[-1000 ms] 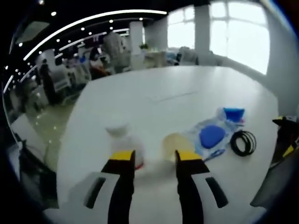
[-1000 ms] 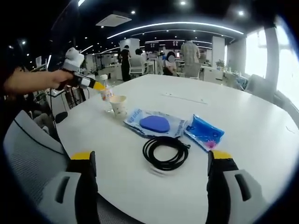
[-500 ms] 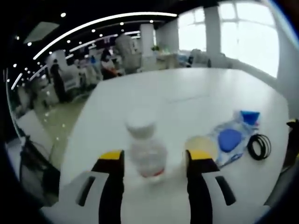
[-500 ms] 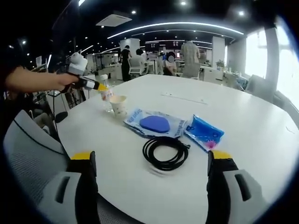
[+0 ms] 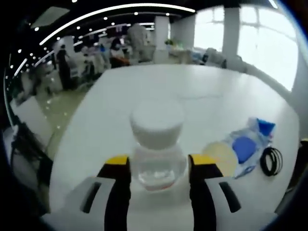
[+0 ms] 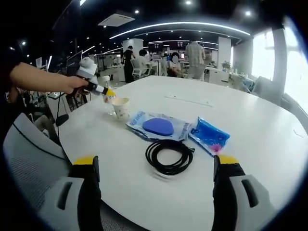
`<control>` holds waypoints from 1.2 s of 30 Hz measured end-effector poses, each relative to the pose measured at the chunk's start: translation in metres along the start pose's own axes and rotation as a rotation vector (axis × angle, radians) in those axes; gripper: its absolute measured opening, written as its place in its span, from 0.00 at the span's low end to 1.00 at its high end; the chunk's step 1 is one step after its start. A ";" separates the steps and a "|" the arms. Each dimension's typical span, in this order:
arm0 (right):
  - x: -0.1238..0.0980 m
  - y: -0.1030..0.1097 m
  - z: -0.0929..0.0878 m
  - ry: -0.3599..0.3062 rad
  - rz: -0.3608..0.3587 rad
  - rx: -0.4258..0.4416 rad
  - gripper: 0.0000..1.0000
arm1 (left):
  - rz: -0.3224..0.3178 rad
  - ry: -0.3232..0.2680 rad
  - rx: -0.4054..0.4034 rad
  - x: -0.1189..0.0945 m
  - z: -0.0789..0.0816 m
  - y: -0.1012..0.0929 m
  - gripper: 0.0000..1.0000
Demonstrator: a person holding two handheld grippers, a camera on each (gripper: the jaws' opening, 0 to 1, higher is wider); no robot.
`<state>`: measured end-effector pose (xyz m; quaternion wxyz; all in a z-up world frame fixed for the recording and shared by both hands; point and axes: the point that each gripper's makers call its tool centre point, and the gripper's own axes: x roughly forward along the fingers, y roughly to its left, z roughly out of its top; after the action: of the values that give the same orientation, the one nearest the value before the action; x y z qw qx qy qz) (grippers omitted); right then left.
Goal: Arrange the tabletop items into an orderly group along one side of the table until the central work area is clear of visible clutter.
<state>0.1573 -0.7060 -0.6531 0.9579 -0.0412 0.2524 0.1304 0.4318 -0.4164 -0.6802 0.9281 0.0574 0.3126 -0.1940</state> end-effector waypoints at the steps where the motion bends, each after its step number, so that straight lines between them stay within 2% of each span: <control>1: 0.000 0.000 -0.001 0.002 -0.001 0.000 0.99 | 0.005 -0.003 -0.006 0.001 0.000 0.001 0.43; 11: 0.001 0.001 -0.002 0.011 0.004 -0.007 0.98 | 0.011 -0.001 -0.017 0.002 -0.001 0.003 0.42; 26: 0.001 0.002 -0.001 0.007 0.007 -0.018 0.98 | -0.009 0.011 -0.003 -0.009 -0.009 -0.014 0.41; 36: 0.000 0.003 -0.001 0.004 0.008 -0.021 0.98 | -0.001 -0.003 -0.005 -0.012 -0.010 -0.012 0.41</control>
<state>0.1564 -0.7035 -0.6541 0.9563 -0.0503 0.2534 0.1367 0.4127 -0.4217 -0.6811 0.9286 0.0545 0.3118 -0.1938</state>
